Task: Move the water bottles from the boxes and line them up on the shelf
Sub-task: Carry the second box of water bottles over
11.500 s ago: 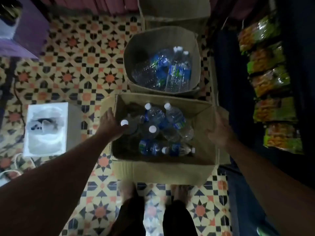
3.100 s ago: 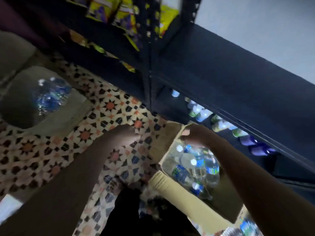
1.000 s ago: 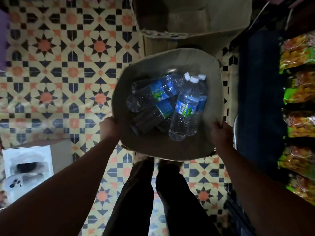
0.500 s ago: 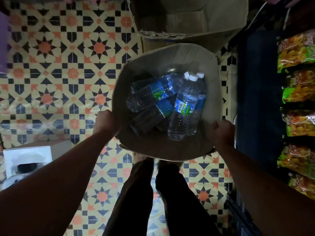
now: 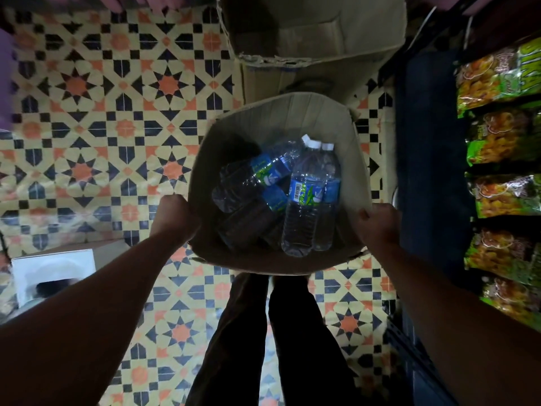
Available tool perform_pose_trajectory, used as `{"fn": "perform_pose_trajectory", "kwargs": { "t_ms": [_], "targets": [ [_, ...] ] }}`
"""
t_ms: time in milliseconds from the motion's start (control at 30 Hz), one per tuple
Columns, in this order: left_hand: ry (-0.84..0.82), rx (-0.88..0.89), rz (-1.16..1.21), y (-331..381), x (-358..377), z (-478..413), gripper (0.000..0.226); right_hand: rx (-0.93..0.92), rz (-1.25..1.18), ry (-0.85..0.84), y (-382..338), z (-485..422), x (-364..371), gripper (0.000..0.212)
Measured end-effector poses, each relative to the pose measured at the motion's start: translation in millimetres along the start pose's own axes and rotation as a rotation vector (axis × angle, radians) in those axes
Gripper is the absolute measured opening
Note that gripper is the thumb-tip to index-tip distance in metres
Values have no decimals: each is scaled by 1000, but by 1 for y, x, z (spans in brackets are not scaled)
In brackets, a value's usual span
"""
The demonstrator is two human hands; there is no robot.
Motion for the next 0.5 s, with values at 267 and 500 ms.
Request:
{"fn": "perform_pose_trajectory", "kwargs": {
  "t_ms": [267, 500],
  "targets": [
    [-67, 8, -69, -23, -7, 35, 13, -6, -17, -70, 18, 54, -3, 27],
    [-29, -28, -117, -49, 10, 86, 13, 27, 72, -111, 46, 101, 2, 25]
  ]
}}
Point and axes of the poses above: each hand's wrist, its own z-axis away from the middle knuckle, its own x-axis out of the palm, y = z × x, the point moved 2 cm from there along -z, towards the middle knuckle
